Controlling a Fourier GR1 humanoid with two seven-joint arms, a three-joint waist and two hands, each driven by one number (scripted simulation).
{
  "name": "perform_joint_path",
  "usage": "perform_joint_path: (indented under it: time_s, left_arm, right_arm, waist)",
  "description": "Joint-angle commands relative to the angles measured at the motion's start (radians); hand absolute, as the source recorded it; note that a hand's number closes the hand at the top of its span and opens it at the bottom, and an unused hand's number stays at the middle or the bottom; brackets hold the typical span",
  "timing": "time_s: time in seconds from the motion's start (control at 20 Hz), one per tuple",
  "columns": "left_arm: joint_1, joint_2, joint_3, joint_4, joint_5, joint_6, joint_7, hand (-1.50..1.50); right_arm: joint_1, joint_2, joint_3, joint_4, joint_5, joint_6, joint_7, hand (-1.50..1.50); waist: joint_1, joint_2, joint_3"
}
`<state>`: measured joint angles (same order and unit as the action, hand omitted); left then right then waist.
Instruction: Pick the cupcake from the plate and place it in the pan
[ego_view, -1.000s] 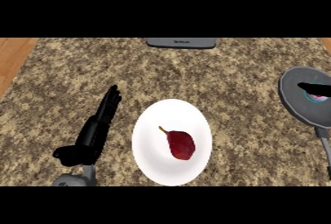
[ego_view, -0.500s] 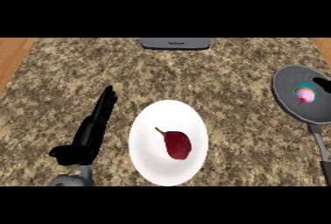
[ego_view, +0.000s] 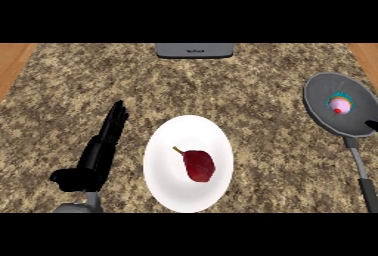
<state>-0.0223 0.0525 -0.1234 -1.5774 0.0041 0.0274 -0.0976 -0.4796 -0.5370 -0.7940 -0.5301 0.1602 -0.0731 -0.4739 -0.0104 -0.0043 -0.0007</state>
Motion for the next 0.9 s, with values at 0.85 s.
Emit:
perform_joint_path:
  time_s: [0.85]
  left_arm:
    - [-0.023,-0.007,0.042,0.039,0.000,-0.040,-0.006,0.00]
  right_arm:
    - [0.490,0.231,0.193,-0.758,-0.104,-0.001,0.223,-1.50]
  waist:
    - [0.007,0.004,0.000]
